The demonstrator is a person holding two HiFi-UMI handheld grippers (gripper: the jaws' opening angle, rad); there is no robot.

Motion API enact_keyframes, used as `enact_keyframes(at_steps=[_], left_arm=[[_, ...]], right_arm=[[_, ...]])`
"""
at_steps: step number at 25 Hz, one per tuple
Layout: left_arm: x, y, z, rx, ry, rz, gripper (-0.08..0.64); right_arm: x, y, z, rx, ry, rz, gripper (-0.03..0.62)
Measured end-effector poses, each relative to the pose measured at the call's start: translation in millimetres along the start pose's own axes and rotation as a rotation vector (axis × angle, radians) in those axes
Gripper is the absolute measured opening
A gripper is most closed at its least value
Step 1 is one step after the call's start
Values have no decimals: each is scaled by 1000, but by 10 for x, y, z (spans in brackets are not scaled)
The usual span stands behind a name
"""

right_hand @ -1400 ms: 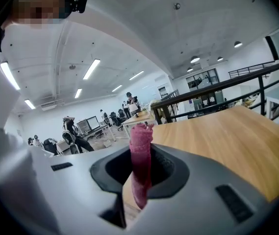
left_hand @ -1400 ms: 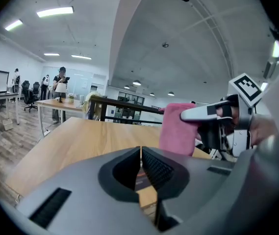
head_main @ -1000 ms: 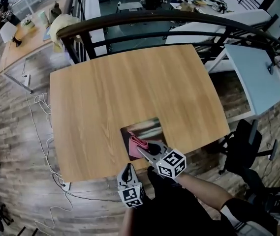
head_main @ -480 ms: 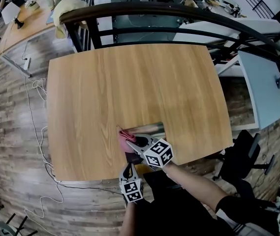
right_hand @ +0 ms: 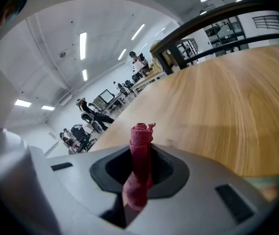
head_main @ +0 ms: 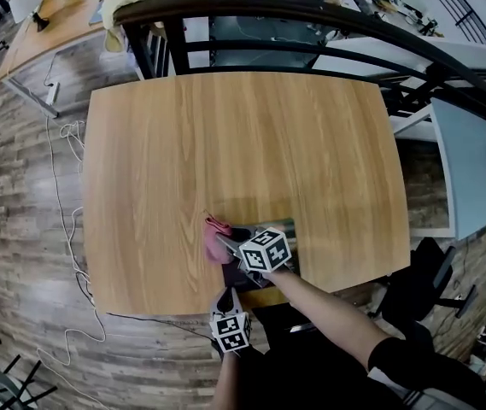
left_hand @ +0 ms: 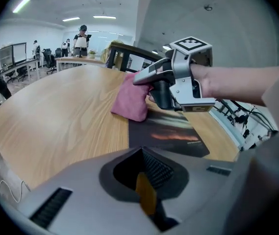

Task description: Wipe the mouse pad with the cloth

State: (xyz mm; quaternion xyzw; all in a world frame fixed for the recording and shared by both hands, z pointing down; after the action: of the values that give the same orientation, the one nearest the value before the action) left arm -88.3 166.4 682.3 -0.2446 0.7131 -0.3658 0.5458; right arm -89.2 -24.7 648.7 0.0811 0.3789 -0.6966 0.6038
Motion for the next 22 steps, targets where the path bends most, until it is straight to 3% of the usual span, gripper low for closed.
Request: enact_keyframes(at_steps=[6,15,22], left_arm=[[-24,-6,2,14,18,-33,23],[-4,10,-9,36,-3,-45,23],[-31,5,-26,38,25,-54,23]], right_arm=[[-197,-45,280,-145,38,-134,71],[-203,-25,335,-196,124,-168,71],[-211,145,465,-222,144,-165,71]])
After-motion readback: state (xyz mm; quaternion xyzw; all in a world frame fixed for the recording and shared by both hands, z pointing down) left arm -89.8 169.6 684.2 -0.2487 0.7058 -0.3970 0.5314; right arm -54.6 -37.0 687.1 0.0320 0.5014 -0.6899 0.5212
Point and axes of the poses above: the fingertips, and each gripper's own axes: y backward along the fingers, z to its right, x out of its top, the point moved 4 cm from there along y, backward along the fingers, and after that the axes turned 12 degrees about x, right-handed, at the moved point
